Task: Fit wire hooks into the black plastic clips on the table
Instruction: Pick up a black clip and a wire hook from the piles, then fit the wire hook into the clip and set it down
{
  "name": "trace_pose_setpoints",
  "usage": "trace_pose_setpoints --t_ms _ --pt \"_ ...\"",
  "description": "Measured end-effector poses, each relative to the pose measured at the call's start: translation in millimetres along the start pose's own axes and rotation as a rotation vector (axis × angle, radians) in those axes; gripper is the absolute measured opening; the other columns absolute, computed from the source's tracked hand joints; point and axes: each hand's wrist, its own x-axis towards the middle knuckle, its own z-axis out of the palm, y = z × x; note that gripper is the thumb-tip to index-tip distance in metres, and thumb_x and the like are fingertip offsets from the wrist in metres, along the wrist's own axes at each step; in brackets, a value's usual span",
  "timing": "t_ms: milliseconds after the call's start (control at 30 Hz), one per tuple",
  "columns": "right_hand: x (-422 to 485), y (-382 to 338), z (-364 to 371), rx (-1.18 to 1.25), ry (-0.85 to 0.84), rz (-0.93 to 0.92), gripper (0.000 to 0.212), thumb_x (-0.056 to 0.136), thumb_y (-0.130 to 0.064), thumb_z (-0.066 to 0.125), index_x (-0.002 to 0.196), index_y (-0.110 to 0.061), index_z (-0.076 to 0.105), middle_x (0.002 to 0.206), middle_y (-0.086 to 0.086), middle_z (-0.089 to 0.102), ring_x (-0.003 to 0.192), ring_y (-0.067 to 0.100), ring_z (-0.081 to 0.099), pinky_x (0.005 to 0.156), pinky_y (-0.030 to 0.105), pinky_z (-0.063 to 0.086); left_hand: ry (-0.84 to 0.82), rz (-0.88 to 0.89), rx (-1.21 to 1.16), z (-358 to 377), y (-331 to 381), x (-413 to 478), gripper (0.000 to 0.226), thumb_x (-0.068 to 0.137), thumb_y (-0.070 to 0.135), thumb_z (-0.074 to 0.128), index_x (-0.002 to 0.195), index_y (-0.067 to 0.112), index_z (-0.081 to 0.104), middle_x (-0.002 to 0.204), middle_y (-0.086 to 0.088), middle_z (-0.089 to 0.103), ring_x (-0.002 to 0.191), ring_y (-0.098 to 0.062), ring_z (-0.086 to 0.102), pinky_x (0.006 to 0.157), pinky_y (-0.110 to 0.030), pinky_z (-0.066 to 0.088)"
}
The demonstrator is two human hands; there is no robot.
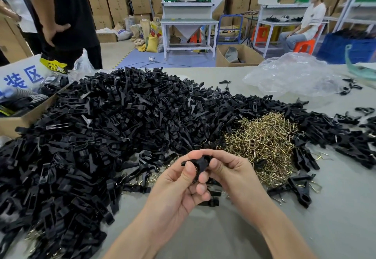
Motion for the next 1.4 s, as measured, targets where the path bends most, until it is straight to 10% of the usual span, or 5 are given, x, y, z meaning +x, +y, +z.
trace_pose_setpoints --t_ms 333,700,900,1233,1400 --pt "1.2 2.8 3.7 0.042 -0.016 -0.034 0.032 0.088 -0.035 0.068 0.115 -0.02 0.074 0.118 0.013 0.073 0.114 0.032 0.068 0.098 0.038 0.054 0.037 -0.017 -0.013 1.9 2.5 5.1 0.03 0.078 0.03 0.068 0.105 0.02 0.078 0.073 -0.007 0.065 0.051 -0.01 0.058 0.051 -0.025 0.055" --pt "0.1 2.3 0.9 -0.077 0.122 -0.08 0.026 0.086 -0.035 0.069 0.108 -0.026 0.078 0.097 0.006 0.077 0.089 0.015 0.07 0.088 0.028 0.058 0.276 0.344 0.853 -10.0 0.9 1.6 0.034 0.078 0.056 0.071 0.11 0.044 0.07 0.081 -0.006 0.07 0.069 -0.013 0.066 0.064 -0.023 0.056" --pt "-14.7 -6.1 2.3 -0.058 0.137 -0.055 0.029 0.09 -0.011 0.072 0.117 -0.019 0.074 0.107 0.009 0.075 0.094 0.011 0.069 0.093 0.027 0.056 0.303 0.45 1.009 -8.1 -6.3 -1.4 0.026 0.079 0.055 0.067 0.079 0.029 0.063 0.072 0.009 0.064 0.058 -0.006 0.053 0.057 -0.014 0.043" --pt "-61.4 -49.2 -58.7 0.05 0.445 -0.235 0.039 0.091 -0.034 0.069 0.13 -0.039 0.063 0.114 0.0 0.074 0.109 0.015 0.07 0.094 0.032 0.055 0.031 0.459 1.107 94.1 -48.6 34.0 0.014 0.091 0.045 0.061 0.088 0.032 0.067 0.074 0.015 0.07 0.058 0.002 0.059 0.054 -0.01 0.043" --pt "-93.6 -94.8 -117.5 0.153 0.82 -0.351 0.028 0.106 -0.021 0.048 0.132 -0.03 0.055 0.119 -0.002 0.074 0.109 0.012 0.069 0.087 0.029 0.052 -0.269 0.256 1.043 245.5 -90.1 122.7 0.036 0.1 0.046 0.053 0.127 0.023 0.058 0.124 0.006 0.067 0.106 -0.005 0.063 0.093 -0.026 0.05"
